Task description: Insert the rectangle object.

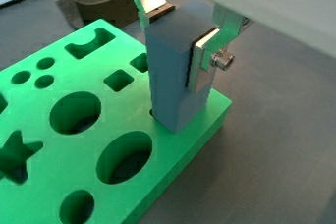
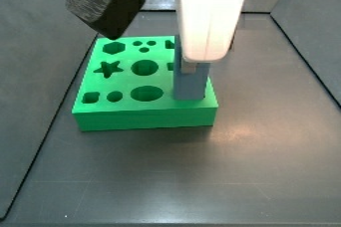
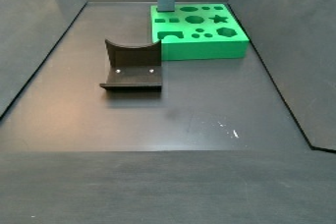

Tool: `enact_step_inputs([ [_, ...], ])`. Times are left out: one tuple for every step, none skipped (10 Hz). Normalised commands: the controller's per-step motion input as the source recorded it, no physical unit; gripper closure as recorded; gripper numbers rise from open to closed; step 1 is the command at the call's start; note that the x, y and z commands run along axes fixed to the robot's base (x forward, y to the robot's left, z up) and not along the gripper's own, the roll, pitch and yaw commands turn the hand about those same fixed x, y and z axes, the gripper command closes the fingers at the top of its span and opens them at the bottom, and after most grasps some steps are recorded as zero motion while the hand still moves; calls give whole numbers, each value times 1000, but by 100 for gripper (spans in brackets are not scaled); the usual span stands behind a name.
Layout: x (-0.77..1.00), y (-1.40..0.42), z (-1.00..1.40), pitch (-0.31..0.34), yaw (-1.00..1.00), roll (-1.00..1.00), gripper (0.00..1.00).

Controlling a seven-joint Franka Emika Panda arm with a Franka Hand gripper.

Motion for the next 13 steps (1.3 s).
enact_step_inputs([
  [0,0,-300,-26,0,46,100],
  [0,51,-391,-19,0,19,100],
  [-89,183,-311,-47,111,0,100],
  [-97,211,-280,-27,94,0,100],
  [-94,203,-274,-4,60,0,100],
  [-69,106,-300,-4,34,0,100],
  [-117,-14,-357,-63,9,-87,100],
  [29,-177,-274,-20,9,-156,100],
  [183,-220,-231,-4,0,-136,100],
  [229,-203,-206,0,0,-129,100],
  [394,-111,-343,13,0,-73,100],
  [274,0,-391,10,0,-21,100],
  [74,0,-343,1,0,0,100],
])
